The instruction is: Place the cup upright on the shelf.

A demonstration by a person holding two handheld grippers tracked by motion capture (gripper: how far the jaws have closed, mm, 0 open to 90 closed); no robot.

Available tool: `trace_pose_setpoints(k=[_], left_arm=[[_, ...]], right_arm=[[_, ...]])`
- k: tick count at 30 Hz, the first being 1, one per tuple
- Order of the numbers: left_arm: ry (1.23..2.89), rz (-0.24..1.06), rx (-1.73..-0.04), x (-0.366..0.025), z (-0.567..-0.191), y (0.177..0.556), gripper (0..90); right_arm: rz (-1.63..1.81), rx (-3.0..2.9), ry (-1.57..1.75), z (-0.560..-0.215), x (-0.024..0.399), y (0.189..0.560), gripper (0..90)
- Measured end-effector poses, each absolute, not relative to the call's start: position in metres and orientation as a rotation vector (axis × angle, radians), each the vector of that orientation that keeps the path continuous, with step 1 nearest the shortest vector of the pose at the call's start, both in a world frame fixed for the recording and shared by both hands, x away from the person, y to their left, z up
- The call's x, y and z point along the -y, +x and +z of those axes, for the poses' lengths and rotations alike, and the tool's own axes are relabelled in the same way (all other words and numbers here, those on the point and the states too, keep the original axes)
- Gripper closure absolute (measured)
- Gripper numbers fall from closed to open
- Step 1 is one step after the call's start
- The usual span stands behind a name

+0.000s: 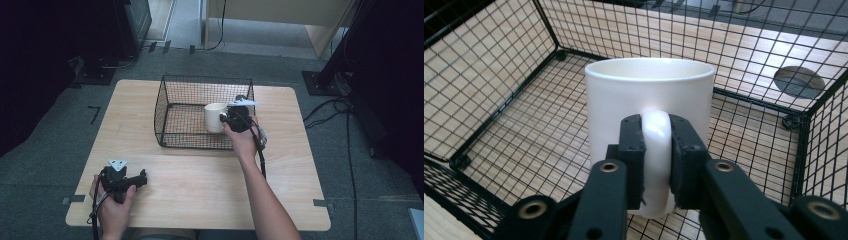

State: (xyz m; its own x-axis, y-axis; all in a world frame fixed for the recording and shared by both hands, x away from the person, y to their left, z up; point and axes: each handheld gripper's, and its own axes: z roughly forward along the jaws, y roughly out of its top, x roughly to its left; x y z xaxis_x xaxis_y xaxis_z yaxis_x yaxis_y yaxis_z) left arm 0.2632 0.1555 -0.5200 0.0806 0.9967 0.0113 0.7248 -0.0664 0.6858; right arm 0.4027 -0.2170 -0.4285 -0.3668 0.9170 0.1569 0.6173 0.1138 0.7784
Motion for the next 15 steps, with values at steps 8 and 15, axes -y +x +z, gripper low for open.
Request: trace_pose_setpoints(k=[8,15], left_arm=[[1.847,0.685,-1.696,-0.1555,-0.52,0.2632,0.0],[1.847,0.686,-1.696,-0.1555,-0.52,0.2632,0.0]], right_arm=[[1.143,-1.992,1.493,-0.4239,0.2217,0.4,73.9],[1.133,-1.991,1.5,-0.4271,0.2204,0.399,74.7]])
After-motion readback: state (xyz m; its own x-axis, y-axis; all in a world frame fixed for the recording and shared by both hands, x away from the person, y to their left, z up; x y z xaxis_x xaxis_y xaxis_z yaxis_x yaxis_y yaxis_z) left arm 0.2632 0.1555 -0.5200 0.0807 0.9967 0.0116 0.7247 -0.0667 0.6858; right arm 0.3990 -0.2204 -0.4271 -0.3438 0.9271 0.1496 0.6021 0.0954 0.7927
